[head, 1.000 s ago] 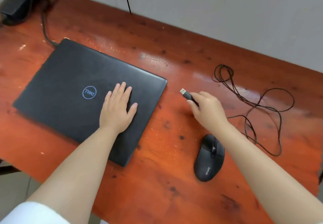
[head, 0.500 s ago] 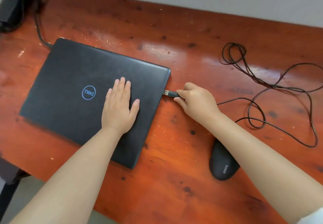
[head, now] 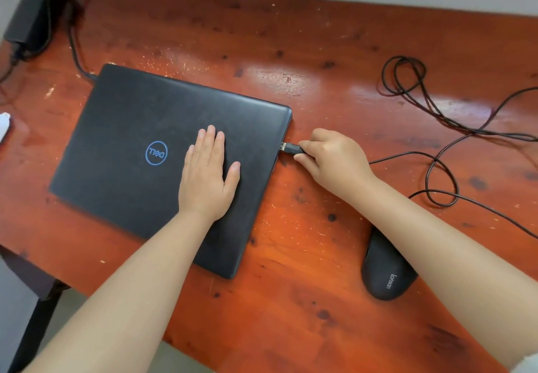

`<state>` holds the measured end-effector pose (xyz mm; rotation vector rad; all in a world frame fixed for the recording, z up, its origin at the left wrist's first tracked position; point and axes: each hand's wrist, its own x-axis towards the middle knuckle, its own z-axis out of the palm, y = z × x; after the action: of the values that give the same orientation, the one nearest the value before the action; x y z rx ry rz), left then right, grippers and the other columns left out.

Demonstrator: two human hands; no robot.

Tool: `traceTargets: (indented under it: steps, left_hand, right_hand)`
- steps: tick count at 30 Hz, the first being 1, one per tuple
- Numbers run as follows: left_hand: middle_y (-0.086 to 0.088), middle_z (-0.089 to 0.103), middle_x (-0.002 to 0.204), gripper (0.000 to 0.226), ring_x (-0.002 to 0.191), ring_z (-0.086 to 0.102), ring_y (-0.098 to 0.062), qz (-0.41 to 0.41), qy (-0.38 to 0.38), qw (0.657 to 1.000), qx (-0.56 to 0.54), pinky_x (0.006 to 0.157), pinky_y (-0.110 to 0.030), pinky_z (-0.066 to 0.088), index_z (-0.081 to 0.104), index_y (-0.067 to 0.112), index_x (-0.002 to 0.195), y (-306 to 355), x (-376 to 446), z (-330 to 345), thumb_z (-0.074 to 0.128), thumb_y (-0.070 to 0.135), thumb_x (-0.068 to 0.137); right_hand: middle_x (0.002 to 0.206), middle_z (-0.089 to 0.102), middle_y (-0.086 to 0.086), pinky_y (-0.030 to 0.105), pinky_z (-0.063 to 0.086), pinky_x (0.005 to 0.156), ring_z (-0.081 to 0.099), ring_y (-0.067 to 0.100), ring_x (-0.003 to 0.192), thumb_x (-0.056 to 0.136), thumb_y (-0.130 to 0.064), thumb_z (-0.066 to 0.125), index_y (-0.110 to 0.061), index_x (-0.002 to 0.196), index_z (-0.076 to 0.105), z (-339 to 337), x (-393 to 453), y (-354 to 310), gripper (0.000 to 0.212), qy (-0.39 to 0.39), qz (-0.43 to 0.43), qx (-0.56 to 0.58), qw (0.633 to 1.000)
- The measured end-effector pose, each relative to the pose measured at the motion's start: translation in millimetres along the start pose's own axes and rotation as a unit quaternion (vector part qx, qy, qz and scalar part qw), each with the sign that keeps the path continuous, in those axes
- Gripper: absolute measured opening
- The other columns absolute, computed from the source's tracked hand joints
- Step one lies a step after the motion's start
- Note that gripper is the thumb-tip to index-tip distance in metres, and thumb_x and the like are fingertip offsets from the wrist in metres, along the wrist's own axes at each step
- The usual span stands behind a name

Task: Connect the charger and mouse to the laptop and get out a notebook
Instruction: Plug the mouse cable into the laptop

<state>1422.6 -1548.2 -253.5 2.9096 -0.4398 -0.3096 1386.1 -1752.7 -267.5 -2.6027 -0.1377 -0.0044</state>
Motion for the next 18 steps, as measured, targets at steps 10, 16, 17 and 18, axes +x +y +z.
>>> traceTargets:
  steps: [10, 16, 17, 18]
  left_hand:
    - [-0.017, 0.015, 0.154, 0.058, 0.144, 0.006, -0.028, 0.003, -0.005, 1.0, -0.005, 0.117, -0.042, 0.006, 0.018, 0.001, 0.141, -1.1, -1.3, 1.3, 0.031, 0.028, 0.092]
    - [-0.016, 0.016, 0.154, 0.055, 0.144, 0.007, -0.028, 0.007, 0.001, 1.0, -0.001, 0.117, -0.04, 0.007, 0.018, 0.001, 0.141, -2.0, 0.1, 2.2, 0.036, 0.024, 0.094]
    - [-0.016, 0.016, 0.154, 0.055, 0.144, 0.007, -0.028, 0.008, 0.001, 1.0, -0.001, 0.117, -0.04, 0.007, 0.019, 0.001, 0.141, -1.6, 0.0, 2.0, 0.036, 0.024, 0.094]
    - [-0.016, 0.017, 0.154, 0.054, 0.144, 0.007, -0.028, 0.007, 0.001, 1.0, -0.001, 0.117, -0.041, 0.007, 0.019, 0.001, 0.141, -1.2, -0.3, 1.8, 0.037, 0.023, 0.094]
  right_hand:
    - [0.066, 0.061, 0.023, 0.039, 0.039, 0.062, 0.057, 0.037, 0.069, 0.082, -0.013, 0.062, 0.008, 0.069, 0.065, -2.2, 2.1, -4.2, 0.025, 0.007, -0.03, -0.026, 0.999]
    - [0.084, 0.063, 0.015, 0.037, 0.031, 0.078, 0.054, 0.032, 0.087, 0.09, -0.026, 0.051, 0.001, 0.086, 0.066, -6.4, 10.8, 2.7, 0.031, -0.032, -0.057, -0.069, 0.995]
    - [0.087, 0.063, 0.013, 0.037, 0.031, 0.082, 0.053, 0.031, 0.089, 0.091, -0.027, 0.049, 0.0, 0.087, 0.065, -6.2, 10.9, 2.5, 0.032, -0.033, -0.055, -0.069, 0.996]
    - [0.09, 0.062, 0.013, 0.037, 0.03, 0.083, 0.052, 0.031, 0.092, 0.092, -0.027, 0.047, -0.001, 0.089, 0.064, -6.2, 10.2, -0.2, 0.031, -0.036, -0.045, -0.067, 0.996]
